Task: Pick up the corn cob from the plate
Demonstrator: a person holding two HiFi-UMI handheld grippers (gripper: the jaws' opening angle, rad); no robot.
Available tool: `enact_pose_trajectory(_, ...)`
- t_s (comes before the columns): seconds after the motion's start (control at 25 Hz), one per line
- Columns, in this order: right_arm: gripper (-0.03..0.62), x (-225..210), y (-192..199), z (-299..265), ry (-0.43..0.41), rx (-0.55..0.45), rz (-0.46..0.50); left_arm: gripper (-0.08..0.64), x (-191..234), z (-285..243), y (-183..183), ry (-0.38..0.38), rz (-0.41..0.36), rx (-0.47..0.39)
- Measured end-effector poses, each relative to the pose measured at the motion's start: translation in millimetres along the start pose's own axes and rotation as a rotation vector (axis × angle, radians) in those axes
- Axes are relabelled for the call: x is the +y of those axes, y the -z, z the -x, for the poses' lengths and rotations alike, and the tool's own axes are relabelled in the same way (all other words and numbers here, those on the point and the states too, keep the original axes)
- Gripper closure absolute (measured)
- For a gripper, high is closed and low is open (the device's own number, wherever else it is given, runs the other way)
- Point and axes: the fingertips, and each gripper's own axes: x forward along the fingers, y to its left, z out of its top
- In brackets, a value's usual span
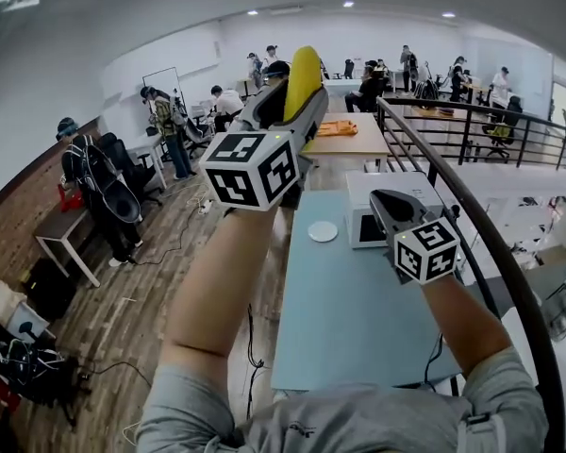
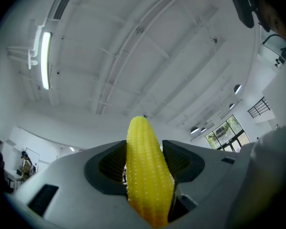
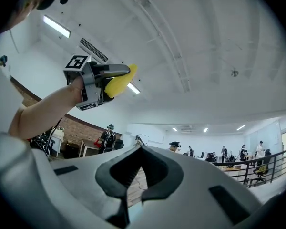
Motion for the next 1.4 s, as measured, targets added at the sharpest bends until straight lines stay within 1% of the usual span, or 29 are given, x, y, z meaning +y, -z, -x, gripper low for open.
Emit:
enact_pose_trajectory(0.16,0.577,-9.6,-19.0,48.1,-0.019,-0.006,0.005,0.31,-48.1,6.4,-22.1,0.008,-0.028,0.003)
enact_pose_trajectory(0.24,0.577,-15.6,-24.4,66.1,-0.024,-0.011,0.003,0.31,-67.9,4.0,-25.8,0.015,-0.03,0.01)
enact_pose_trajectory(0.4,0.577,-13.1,-21.4,81.5,-0.025,-0.018,-0.009,0.31,-88.9,9.8,-11.0,0.046,-0.032,0.046)
enact_pose_trajectory(0.56,0.577,-3.3,-21.1,96.2,-0.021,-0.017,-0.016,0.31,-109.6,24.6,-2.7,0.096,-0.039,0.071)
enact_pose_trajectory(0.76,0.577,12.8,-18.0,97.6,0.004,-0.015,-0.024,0.31,-113.0,45.9,9.7,0.172,-0.026,0.082)
enact_pose_trajectory(0.88,0.577,27.8,-8.5,88.6,0.017,-0.009,-0.039,0.31,-101.7,62.6,27.1,0.213,-0.014,0.101)
enact_pose_trajectory(1.04,0.577,54.5,7.3,75.3,0.023,0.015,-0.07,0.31,-84.5,94.9,59.8,0.26,0.008,0.157)
enact_pose_trajectory(1.16,0.577,68.2,24.8,62.0,0.022,0.046,-0.095,0.31,-72.9,116.0,88.5,0.286,0.058,0.198)
enact_pose_trajectory(1.24,0.577,73.7,42.8,54.1,0.02,0.075,-0.116,0.308,-69.1,129.3,114.5,0.3,0.093,0.23)
enact_pose_trajectory(1.4,0.577,81.5,80.1,41.5,0.011,0.134,-0.163,0.309,-58.0,154.6,165.3,0.306,0.166,0.282)
